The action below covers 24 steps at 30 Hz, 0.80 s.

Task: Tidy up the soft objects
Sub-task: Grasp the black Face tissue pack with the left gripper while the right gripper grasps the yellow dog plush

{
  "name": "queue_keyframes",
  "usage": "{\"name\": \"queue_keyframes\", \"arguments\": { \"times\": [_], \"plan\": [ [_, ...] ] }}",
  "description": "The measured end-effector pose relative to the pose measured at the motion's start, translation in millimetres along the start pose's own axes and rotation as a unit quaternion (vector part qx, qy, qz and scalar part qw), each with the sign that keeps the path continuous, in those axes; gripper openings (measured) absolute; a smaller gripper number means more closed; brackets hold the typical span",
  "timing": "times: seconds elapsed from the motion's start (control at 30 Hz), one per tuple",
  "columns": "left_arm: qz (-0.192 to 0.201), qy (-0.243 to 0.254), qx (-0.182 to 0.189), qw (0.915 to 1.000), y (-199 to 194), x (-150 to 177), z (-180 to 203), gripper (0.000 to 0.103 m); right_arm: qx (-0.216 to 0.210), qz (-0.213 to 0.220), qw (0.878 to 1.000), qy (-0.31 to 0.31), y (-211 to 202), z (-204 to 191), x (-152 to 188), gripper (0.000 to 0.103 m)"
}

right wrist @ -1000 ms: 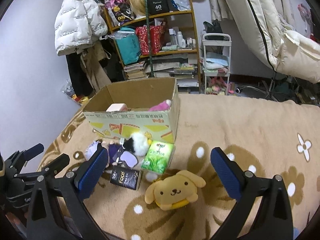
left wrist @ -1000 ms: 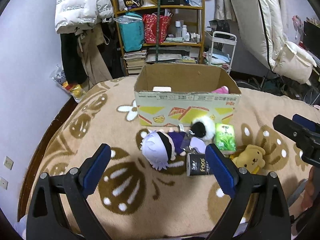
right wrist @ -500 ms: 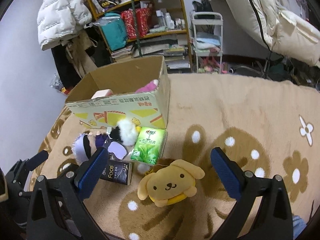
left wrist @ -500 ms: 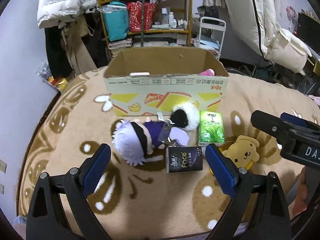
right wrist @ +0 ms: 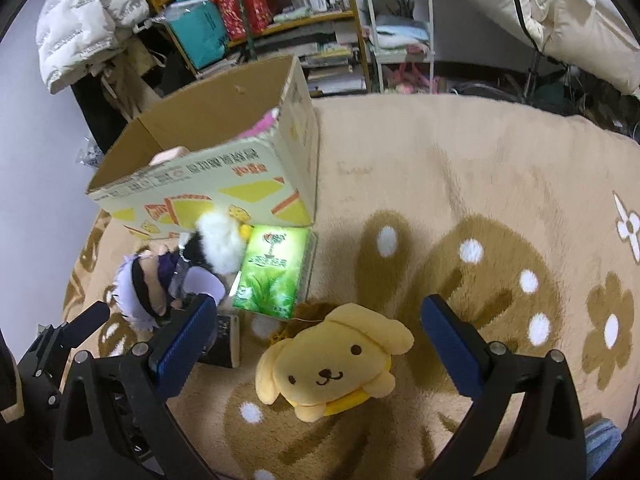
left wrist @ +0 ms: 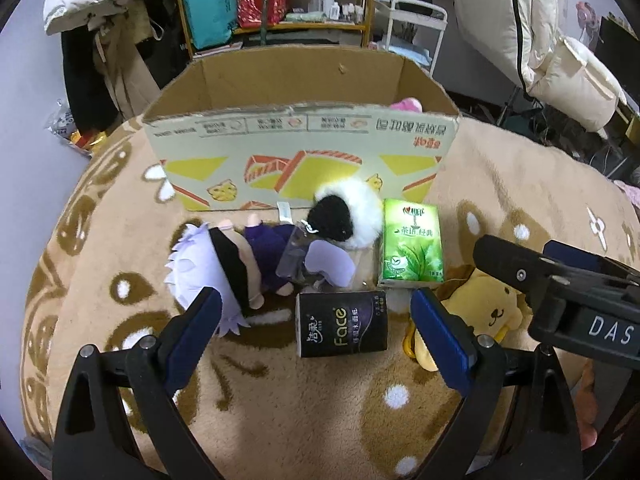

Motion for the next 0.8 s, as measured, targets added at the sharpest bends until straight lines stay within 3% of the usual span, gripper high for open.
{"name": "queue_keyframes", "arguments": {
  "times": [0.4, 0.8],
  "plan": [
    [-0.048, 0.025, 0.018, 0.9984, 24, 18, 13, 0.094, 0.004, -0.08, 0.996, 0.042, 25, 15, 24, 0.103],
    [-0.094, 0.027, 0.02, 0.995, 48, 37, 20, 0.094, 0.008, -0.126, 0.991, 0.043, 45, 18, 40, 0.096]
  ]
}}
Point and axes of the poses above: each gripper's, at about its wrist camera, not at the fingertips, and y roughly the way its jaws point, z to its right, x to its underside, the point moved 8 cm from there along y, roughly the way its jaws point, and after that the axes turned 14 degrees about z, right-handed, at the moved point
